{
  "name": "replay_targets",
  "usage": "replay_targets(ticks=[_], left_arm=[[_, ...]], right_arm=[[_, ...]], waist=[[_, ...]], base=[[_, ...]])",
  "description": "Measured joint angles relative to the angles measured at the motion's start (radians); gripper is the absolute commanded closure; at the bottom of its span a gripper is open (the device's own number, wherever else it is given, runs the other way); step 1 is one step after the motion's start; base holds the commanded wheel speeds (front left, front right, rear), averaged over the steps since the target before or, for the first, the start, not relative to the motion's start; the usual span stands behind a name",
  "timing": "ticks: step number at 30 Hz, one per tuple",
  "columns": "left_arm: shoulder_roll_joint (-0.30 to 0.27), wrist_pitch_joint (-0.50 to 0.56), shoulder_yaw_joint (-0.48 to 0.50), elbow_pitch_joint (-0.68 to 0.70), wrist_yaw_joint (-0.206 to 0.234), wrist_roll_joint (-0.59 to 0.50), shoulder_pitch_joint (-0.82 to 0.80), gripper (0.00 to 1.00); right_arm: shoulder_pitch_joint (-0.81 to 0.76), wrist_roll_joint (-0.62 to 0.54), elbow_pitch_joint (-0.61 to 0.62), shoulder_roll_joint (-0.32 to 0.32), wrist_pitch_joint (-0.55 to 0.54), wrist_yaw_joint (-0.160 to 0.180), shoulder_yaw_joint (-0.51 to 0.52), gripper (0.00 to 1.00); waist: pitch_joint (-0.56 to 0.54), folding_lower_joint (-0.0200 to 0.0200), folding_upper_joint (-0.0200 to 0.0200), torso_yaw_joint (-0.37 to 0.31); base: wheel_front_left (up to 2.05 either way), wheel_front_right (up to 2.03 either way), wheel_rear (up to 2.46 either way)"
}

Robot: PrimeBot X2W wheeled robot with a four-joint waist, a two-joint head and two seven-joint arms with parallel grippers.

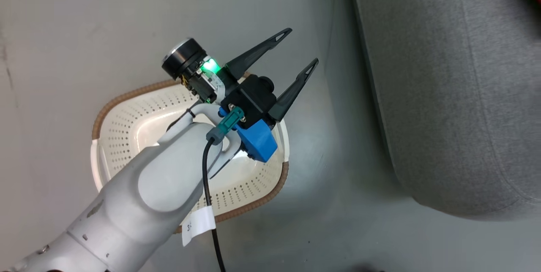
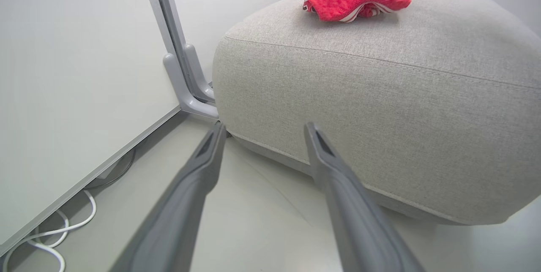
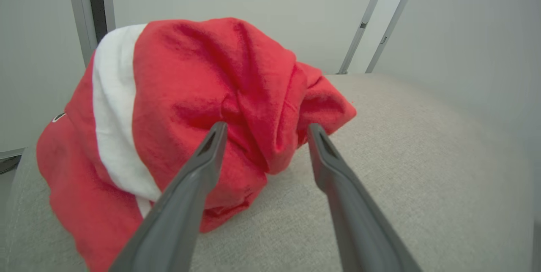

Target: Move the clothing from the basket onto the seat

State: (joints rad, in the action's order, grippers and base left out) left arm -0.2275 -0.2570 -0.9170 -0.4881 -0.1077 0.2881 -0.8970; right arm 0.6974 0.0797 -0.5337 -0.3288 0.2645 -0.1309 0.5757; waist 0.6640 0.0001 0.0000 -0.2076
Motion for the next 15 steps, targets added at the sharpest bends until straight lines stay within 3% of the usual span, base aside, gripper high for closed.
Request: replay_targets(ticks=[6, 15], left_arm=[[0.005, -0.004, 0.045, 0.008, 0.029, 0.033, 0.06, 0.0], [-0.004, -0.006, 0.213, 0.109, 0.082, 0.053, 0.215, 0.0]], right_arm=[[-0.132, -0.038, 0.206, 0.067, 0.0, 0.0, -0.011, 0.0], [-0.234, -0.042, 0.354, 0.129, 0.0, 0.0, -0.245, 0.0]], waist=[[-0.093, -0.0001, 0.0, -0.006], [-0.246, -0.0002, 0.0, 0.018]], base=[[0.0, 0.0, 0.0], [0.0, 0.0, 0.0]])
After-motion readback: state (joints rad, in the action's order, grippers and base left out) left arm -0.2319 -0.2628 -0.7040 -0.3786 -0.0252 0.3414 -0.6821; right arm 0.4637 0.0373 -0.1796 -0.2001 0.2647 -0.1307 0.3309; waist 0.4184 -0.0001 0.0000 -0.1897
